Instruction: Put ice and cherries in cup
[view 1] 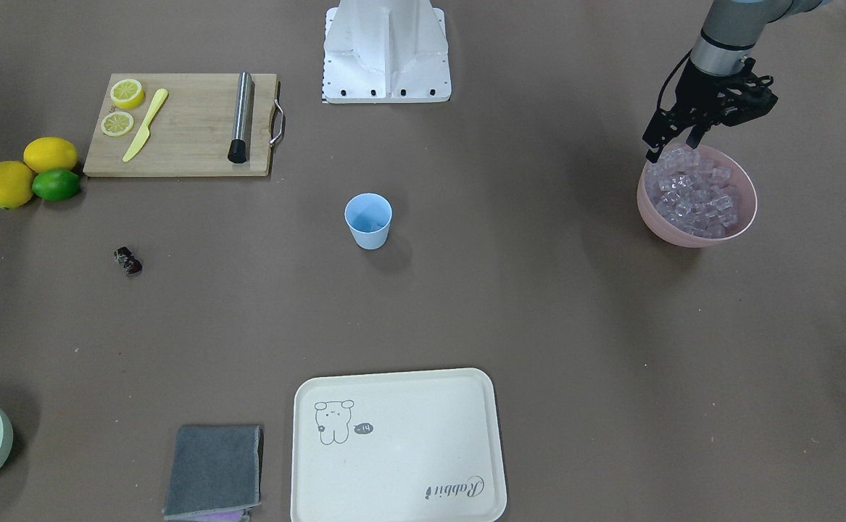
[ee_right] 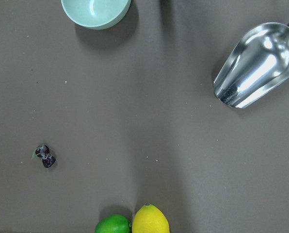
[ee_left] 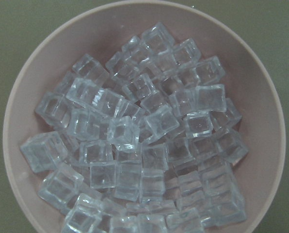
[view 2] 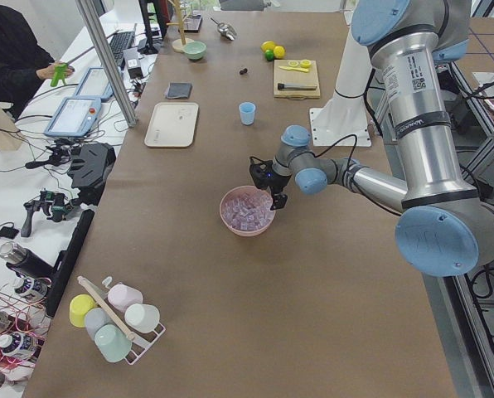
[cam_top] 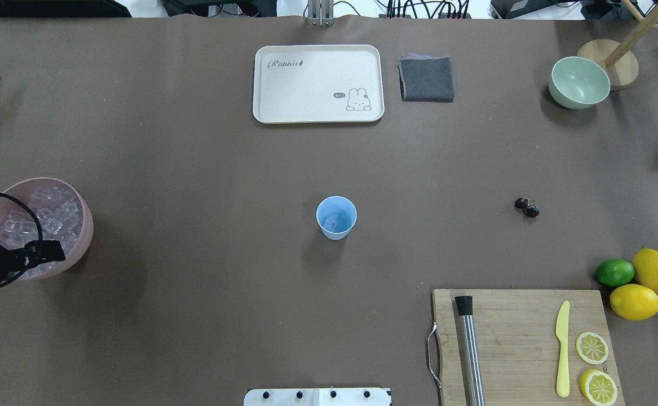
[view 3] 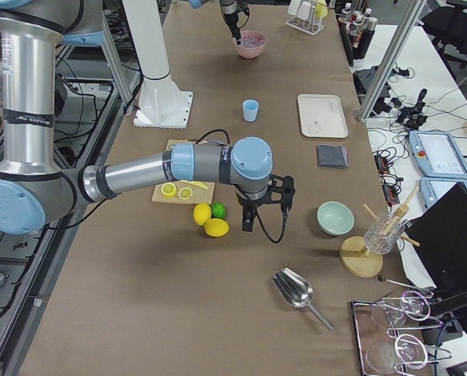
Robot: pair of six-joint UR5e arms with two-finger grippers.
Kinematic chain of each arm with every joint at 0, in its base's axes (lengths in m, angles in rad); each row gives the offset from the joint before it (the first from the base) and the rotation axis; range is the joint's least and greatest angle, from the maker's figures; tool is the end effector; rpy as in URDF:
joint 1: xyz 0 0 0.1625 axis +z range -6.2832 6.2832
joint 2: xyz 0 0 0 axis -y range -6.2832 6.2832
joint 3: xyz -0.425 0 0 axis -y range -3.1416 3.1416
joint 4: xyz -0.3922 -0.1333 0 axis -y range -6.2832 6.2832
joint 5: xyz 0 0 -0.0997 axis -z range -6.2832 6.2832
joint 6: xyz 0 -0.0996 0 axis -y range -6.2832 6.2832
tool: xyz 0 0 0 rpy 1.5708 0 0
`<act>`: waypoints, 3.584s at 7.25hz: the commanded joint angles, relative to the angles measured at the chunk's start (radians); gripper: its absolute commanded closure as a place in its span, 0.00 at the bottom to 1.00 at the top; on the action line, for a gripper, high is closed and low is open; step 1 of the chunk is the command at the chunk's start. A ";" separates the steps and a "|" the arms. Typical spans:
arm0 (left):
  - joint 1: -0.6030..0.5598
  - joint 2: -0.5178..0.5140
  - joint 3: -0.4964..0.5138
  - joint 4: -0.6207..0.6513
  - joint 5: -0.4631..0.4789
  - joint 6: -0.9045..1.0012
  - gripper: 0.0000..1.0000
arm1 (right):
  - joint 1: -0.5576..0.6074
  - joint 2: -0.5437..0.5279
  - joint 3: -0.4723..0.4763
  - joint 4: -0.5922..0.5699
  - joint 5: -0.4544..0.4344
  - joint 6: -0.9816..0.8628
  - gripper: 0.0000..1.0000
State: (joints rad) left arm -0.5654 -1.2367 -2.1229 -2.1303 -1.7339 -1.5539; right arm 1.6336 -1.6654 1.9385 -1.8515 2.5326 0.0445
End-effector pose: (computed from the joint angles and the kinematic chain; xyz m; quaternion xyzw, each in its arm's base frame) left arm 0.2611 -0.3044 0.4793 0.0362 0.3835 -0.2201 0.8962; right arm 0.0789 -0.4327 0.5375 0.0009 -0.4626 0.0493 0.8852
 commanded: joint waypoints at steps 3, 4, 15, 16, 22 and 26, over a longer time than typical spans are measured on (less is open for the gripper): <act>-0.072 0.003 0.012 0.001 -0.033 0.078 0.03 | 0.000 -0.007 0.010 0.000 0.002 0.000 0.00; -0.073 -0.004 0.012 0.018 -0.033 0.078 0.03 | 0.000 -0.008 0.010 0.000 0.000 0.000 0.00; -0.025 -0.046 0.032 0.067 -0.021 0.074 0.03 | 0.000 -0.034 0.016 0.000 0.000 -0.008 0.00; -0.025 -0.047 0.032 0.066 -0.021 0.074 0.03 | 0.000 -0.033 0.017 0.000 0.000 -0.008 0.00; -0.015 -0.047 0.031 0.067 -0.022 0.074 0.03 | 0.000 -0.031 0.019 0.002 0.000 -0.008 0.00; -0.010 -0.047 0.031 0.067 -0.024 0.075 0.12 | 0.000 -0.039 0.031 0.000 0.000 -0.008 0.00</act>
State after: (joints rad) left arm -0.5758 -1.2840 -2.0921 -2.0636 -1.7568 -1.4793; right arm 1.6337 -1.6995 1.9633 -1.8509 2.5326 0.0356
